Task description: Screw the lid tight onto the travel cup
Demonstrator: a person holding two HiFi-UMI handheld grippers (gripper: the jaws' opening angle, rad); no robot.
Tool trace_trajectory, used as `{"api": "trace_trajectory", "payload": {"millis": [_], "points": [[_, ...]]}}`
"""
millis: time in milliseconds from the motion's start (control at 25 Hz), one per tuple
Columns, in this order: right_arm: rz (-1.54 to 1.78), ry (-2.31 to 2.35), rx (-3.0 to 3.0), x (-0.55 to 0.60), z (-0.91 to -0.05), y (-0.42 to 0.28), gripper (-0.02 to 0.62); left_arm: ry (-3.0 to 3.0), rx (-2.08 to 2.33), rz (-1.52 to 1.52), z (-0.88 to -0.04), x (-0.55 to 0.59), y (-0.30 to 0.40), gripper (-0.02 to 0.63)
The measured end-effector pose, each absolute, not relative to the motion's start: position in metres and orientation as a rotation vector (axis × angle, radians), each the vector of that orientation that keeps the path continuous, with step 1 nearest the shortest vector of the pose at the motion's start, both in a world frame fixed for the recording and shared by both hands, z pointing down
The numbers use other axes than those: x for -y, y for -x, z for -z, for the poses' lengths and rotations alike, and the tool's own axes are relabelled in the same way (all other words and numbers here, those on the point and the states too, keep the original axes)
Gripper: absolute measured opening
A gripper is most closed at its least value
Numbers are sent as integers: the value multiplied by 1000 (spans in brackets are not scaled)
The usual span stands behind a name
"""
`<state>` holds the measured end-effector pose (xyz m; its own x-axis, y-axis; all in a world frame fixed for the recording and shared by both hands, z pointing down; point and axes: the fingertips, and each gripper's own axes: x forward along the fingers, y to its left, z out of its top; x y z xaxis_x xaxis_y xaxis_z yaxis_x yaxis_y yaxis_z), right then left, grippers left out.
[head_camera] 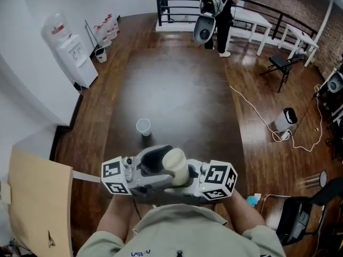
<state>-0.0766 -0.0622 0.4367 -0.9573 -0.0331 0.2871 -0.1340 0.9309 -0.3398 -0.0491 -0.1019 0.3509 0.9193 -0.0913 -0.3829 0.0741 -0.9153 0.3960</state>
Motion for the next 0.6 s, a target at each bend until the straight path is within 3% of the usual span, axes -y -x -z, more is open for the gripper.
{"api": "trace_trajectory", "payload": {"millis": [280,600], "points": [[-237,-702,2657,116,-453,66,302,-2700,513,601,-353,112,55,364],[-29,-892,2531,126,-466,64,302,-2774,776,497,-360,115,47,358]]}}
